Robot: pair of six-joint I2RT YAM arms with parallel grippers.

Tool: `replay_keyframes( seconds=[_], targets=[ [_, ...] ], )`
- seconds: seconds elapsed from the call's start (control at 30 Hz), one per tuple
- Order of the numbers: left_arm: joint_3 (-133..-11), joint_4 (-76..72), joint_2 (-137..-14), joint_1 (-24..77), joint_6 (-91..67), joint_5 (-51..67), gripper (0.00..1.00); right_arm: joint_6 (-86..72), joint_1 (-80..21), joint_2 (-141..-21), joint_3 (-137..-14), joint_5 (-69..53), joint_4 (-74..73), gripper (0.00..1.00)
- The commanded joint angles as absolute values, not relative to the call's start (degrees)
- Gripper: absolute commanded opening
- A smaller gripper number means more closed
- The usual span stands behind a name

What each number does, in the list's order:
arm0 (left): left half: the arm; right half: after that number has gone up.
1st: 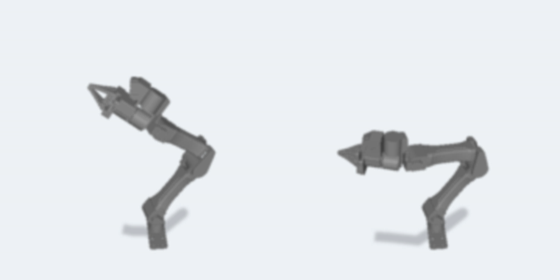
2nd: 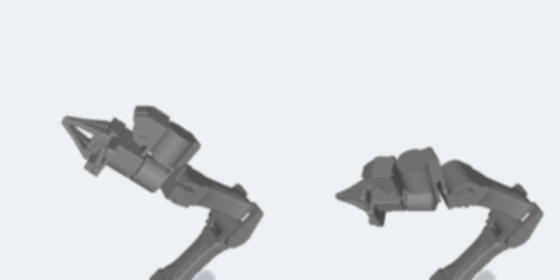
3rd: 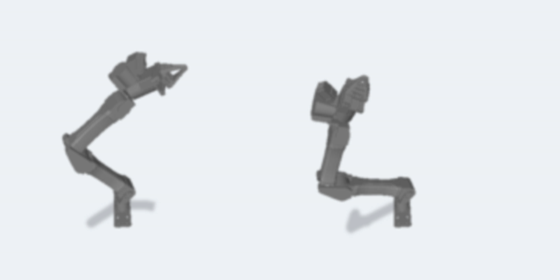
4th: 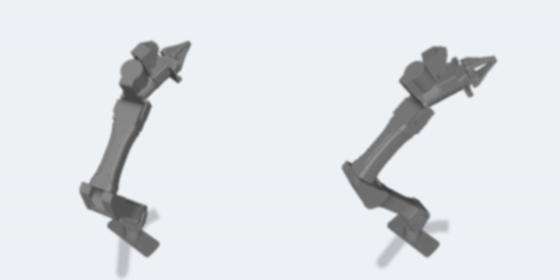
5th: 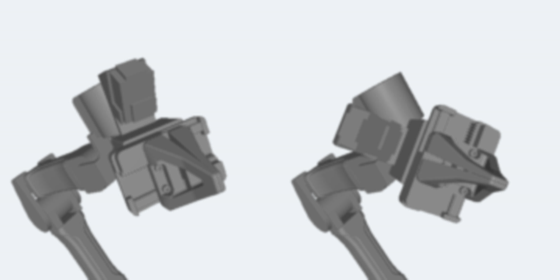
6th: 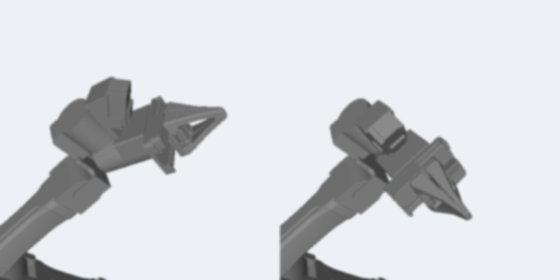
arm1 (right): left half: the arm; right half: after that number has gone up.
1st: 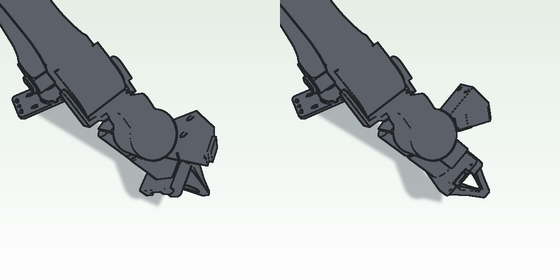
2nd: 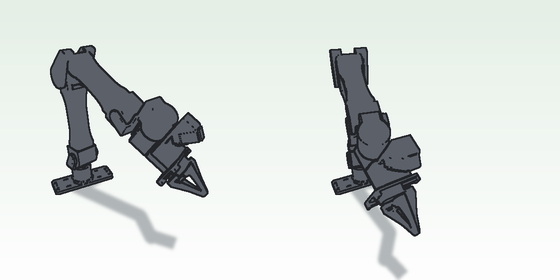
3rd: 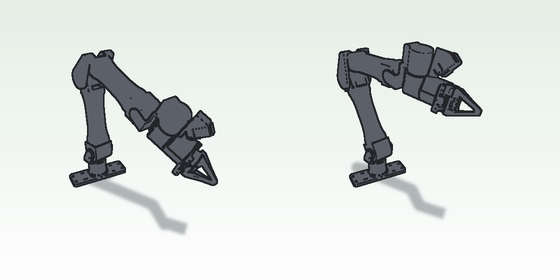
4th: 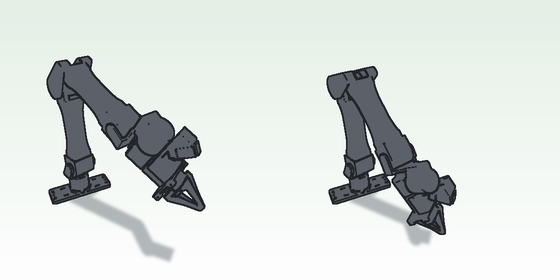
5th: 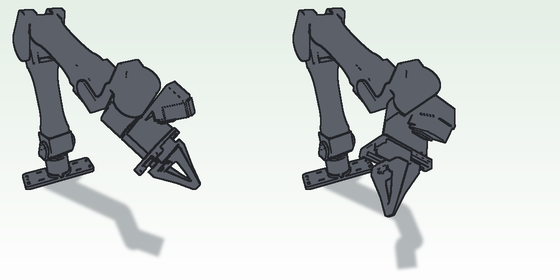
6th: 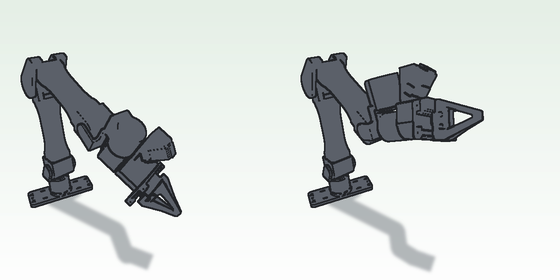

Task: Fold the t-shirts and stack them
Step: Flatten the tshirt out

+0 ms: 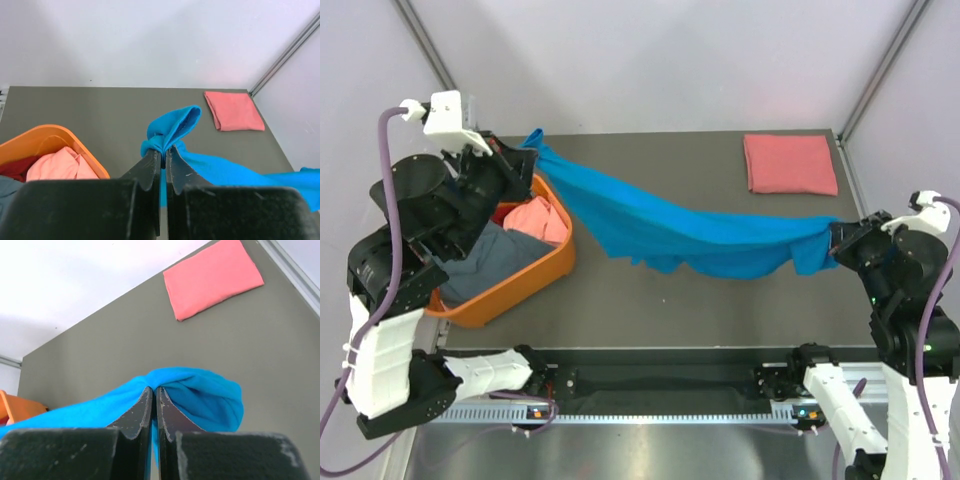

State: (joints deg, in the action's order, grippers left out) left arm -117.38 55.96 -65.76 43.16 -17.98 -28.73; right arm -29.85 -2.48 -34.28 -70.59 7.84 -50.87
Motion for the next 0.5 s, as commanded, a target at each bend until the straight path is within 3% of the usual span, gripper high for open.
replay_keyframes(
  seconds=[0.0, 0.23, 0.47],
  targets=[
    [-117.6, 51.68, -66.79, 43.07, -15.92, -29.17, 0.0, -30.67, -1.85, -34.63, -71.46, 7.91, -49.4, 0.0],
    [-104.16, 42.62, -74.67, 42.1, -8.97, -36.92, 0.0, -30.41, -1.85, -37.87, -62.15, 6.68, -43.6, 0.0],
    [-101.87, 40.43, -92.87, 34.21, -12.04, -18.23, 0.0, -28.74, -1.76, -51.47, -50.81, 3.34, -35.34, 0.09]
  ],
)
